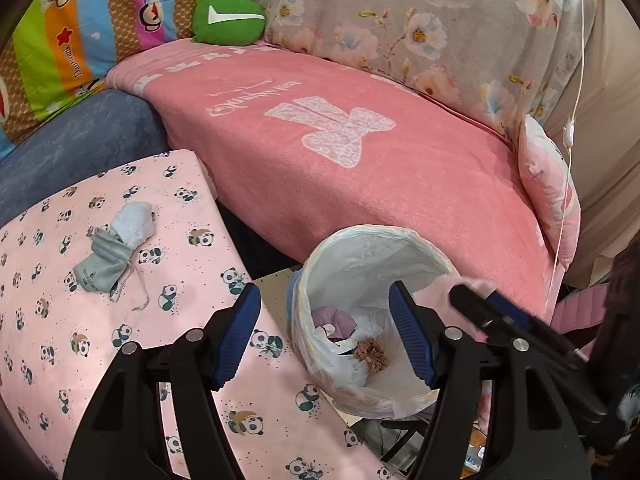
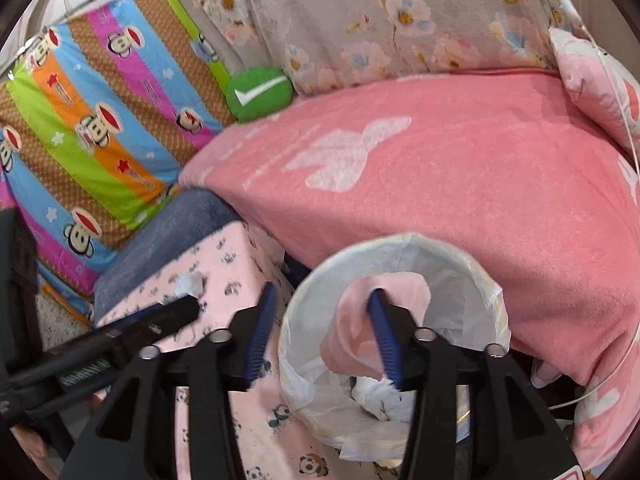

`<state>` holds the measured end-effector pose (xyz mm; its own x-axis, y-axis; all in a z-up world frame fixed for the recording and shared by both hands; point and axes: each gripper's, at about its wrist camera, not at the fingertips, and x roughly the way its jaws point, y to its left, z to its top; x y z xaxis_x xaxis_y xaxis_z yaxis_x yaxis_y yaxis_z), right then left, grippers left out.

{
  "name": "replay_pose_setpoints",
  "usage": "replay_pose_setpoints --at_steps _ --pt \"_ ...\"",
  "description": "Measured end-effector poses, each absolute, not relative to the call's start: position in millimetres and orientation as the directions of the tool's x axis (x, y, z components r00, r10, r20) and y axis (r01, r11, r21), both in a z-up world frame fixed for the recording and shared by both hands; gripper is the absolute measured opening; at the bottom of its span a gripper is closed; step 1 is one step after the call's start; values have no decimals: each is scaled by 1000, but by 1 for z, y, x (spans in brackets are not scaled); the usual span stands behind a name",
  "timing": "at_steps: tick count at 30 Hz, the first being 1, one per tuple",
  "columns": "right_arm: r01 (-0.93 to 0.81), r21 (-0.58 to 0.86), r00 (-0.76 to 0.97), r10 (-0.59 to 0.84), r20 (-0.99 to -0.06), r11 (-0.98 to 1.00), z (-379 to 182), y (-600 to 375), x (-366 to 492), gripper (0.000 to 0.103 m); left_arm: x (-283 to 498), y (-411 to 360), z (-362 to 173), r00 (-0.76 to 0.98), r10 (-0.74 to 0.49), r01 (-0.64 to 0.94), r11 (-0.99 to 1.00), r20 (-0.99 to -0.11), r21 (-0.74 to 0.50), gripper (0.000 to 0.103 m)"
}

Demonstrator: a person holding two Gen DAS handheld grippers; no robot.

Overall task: Collect trash
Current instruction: 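Carry scrunchie and pink cloth into the wastebasket and open both tools, then move both tools back to the grey pouch and blue glove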

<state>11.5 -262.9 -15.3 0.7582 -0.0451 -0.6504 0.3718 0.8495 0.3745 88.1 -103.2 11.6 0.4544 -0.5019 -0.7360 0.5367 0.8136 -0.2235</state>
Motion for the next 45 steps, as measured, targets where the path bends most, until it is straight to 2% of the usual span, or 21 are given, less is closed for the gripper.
replay_pose_setpoints --at_steps 8,12,18,22,28,32,45 --pt "439 348 581 34 -813 828 -61 -256 21 52 95 -81 2 457 -476 493 839 -751 -232 64" --pt "443 336 517 70 -853 831 -78 -246 16 52 97 -71 -3 456 -466 471 849 -758 -239 64" --pt "408 448 588 147 -796 795 -66 -258 20 52 100 -57 -7 461 -454 438 864 -762 -249 64" --pt "447 386 557 86 -826 807 -63 -262 31 52 102 -49 -5 473 -447 425 871 -760 -248 64" --pt "403 382 594 80 -801 832 -51 -253 28 52 114 -30 -16 496 -391 371 903 -775 -218 65" --pt "370 375 610 83 -788 850 -43 -243 34 52 124 -10 -25 518 -338 313 930 -786 -193 72" --pt "191 341 640 146 -755 921 -30 -165 133 52 189 59 -62 508 -204 117 979 -837 -168 79"
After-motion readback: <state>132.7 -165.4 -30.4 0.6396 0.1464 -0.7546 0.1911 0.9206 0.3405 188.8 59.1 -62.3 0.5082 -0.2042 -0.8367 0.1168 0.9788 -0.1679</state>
